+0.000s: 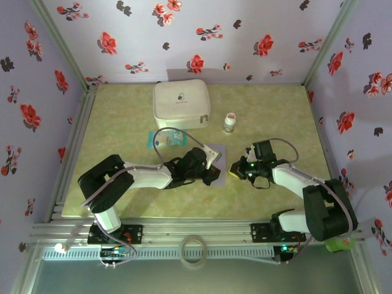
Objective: Fold a paper plane with a square sheet of paper (pick it up from the middle)
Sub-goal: Fold the triangle a second time at the center of the table.
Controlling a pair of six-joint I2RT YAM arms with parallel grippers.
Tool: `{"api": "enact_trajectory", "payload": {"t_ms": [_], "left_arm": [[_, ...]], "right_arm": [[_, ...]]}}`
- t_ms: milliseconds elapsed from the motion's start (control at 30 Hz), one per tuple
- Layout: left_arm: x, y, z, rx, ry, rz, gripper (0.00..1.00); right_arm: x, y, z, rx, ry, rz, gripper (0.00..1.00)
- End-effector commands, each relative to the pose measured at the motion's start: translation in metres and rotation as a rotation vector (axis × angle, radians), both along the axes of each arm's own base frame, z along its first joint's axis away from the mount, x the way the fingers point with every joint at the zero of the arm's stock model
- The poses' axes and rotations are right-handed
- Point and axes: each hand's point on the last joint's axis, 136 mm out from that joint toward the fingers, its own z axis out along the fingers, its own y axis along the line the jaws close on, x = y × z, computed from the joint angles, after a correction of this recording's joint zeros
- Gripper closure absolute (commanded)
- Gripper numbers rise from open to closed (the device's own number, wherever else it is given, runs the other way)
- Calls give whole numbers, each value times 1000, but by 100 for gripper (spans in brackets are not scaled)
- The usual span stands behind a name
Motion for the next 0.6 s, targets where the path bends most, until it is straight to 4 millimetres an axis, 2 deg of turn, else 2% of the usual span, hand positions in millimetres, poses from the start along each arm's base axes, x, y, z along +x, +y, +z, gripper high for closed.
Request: {"api": "enact_trajectory", "payload": {"t_ms": [0,300,567], "left_arm": [[3,-2,-1,-33,35,23,100],[3,-1,-9,-34,59,40,100],[3,0,-12,-27,63,44,100]], "right_arm": [[-14,-3,-11,-50,16,32,100],[-18,21,-9,-16,-5,97,100],[-20,27,-19,-27,16,118,100]]}}
